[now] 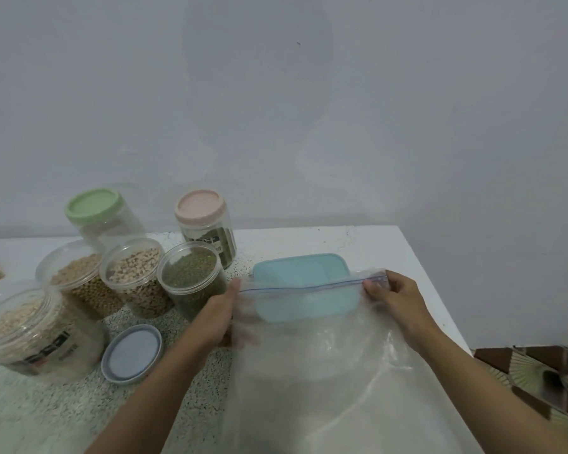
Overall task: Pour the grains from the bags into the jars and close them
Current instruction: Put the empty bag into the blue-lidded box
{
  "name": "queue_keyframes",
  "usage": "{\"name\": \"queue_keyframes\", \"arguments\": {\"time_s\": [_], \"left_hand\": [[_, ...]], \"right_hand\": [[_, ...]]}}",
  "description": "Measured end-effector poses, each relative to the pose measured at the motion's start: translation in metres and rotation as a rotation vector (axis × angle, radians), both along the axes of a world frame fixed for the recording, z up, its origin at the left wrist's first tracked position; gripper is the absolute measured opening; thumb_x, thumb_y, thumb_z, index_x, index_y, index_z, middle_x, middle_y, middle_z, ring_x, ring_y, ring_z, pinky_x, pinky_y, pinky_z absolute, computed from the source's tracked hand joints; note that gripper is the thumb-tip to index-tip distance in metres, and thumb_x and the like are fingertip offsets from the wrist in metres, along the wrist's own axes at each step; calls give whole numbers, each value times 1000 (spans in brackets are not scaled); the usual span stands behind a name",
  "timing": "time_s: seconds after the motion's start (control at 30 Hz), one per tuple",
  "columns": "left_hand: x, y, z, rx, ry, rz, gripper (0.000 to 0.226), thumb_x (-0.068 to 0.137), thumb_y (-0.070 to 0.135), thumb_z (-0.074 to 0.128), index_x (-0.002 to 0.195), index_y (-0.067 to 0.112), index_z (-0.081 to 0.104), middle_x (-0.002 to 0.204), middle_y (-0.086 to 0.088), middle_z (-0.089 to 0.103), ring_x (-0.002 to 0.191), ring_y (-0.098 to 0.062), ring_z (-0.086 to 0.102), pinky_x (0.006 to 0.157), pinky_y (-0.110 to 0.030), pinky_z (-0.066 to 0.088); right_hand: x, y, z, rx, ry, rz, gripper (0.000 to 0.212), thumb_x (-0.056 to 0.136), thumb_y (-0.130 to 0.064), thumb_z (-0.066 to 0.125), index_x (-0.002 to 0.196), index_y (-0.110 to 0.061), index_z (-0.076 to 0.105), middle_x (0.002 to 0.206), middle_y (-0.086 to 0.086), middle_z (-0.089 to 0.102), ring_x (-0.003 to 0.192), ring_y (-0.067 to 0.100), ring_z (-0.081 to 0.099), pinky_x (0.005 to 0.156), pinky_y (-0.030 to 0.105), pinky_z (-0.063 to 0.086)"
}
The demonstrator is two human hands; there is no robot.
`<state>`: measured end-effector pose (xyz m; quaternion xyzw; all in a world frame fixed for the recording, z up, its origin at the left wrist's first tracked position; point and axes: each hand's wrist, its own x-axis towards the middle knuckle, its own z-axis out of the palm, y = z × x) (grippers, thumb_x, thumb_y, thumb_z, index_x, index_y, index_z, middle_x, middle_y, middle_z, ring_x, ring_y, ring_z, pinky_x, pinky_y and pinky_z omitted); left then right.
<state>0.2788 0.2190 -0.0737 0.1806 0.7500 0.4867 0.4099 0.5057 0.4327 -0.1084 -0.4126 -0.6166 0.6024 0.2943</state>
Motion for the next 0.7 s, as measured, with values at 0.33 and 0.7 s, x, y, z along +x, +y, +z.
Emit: {"name": "queue_keyframes", "arguments": {"time_s": [0.33, 0.7], "left_hand": [[0, 28, 1, -98, 244, -135, 27, 105, 19, 46, 110, 17, 72, 111, -8, 73, 102, -27, 69, 90, -43, 56], [-17, 89, 18, -398, 676, -322, 38, 108, 23, 39, 137, 0, 45, 146, -22, 47, 128, -33, 49, 99, -34, 40]], "right_hand": [[11, 18, -5, 39, 13, 148, 9, 93, -15, 74, 98, -8, 77, 95, 28, 71, 84, 35, 70, 84, 53, 59], [13, 27, 7, 7, 70, 328, 12, 90, -6, 73, 98, 2, 72, 91, 20, 71, 81, 31, 68, 78, 39, 56]]}}
